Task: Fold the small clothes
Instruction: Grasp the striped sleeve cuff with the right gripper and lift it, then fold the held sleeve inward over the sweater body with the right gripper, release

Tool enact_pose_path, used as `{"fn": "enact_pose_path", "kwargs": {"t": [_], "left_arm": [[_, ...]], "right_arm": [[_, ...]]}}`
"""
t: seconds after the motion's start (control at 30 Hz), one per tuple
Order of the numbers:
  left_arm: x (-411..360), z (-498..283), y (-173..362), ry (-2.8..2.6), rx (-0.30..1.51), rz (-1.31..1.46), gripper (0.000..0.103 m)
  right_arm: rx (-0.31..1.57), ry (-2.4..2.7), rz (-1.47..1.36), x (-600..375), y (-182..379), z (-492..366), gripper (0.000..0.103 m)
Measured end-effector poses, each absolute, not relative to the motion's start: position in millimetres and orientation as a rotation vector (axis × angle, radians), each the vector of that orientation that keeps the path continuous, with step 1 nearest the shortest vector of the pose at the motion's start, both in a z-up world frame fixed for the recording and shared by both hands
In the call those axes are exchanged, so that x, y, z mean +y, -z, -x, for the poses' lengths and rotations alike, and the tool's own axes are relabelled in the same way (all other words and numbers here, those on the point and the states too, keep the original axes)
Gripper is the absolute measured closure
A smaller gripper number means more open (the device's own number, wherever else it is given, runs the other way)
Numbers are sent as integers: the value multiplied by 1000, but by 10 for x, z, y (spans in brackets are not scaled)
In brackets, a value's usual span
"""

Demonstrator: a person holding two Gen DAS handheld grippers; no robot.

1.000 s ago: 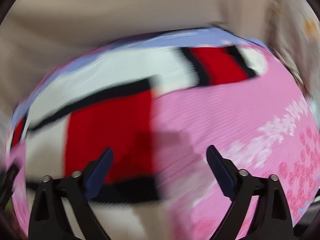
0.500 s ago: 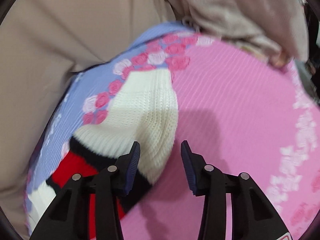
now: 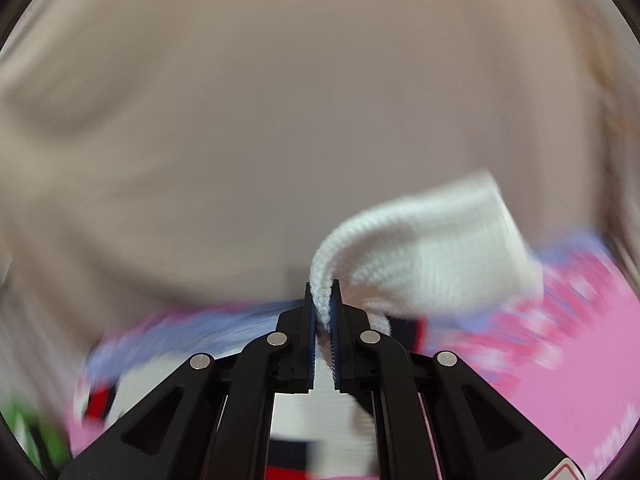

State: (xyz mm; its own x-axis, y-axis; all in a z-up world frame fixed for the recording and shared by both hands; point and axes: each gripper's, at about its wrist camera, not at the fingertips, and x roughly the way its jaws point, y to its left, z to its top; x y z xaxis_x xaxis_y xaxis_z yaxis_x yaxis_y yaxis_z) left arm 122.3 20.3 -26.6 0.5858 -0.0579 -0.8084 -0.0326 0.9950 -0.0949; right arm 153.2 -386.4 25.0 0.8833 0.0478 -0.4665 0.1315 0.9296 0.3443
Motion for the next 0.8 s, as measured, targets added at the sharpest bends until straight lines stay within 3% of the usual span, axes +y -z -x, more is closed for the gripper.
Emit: {"fn": "enact_pose_path", "kwargs": {"t": [0.07,0.17,0.27,0.33,0.37,0.43,0.67,0.7,0.77,0.8], "left_arm": [[251,-1250,236,25,935,131,8],[384,-1296,225,47,948,211,8],[524,-1373,256,68,965,294,8],[593,-1461,296,86,976,335,8],[621,-1561,345,93,991,357,8],[632,-1749,437,117,1017,417,8],[115,-2577,846,160,1116,455,8],[25,-2664,924,153,1133,448,11],[-109,-2788,1041,174,1164,454,38],[-162,-2835,1076,203,1188,470,61]], "right_arm": [[530,-79,-329,-3224,-199,-1725,92],[721,-287,-273,-2053,401,-2102,89],[873,-303,-211,-1569,870,-2166,89],[883,-266,-254,-1636,936,-2002,82],[885,-256,-280,-1692,946,-1941,68],[887,-163,-366,-2014,1004,-1694,55],[937,151,-518,-3160,1273,-1137,54],[931,169,-521,-3228,1277,-1105,54],[930,194,-511,-3325,1288,-1050,54],[933,198,-500,-3301,1312,-1051,54]]}}
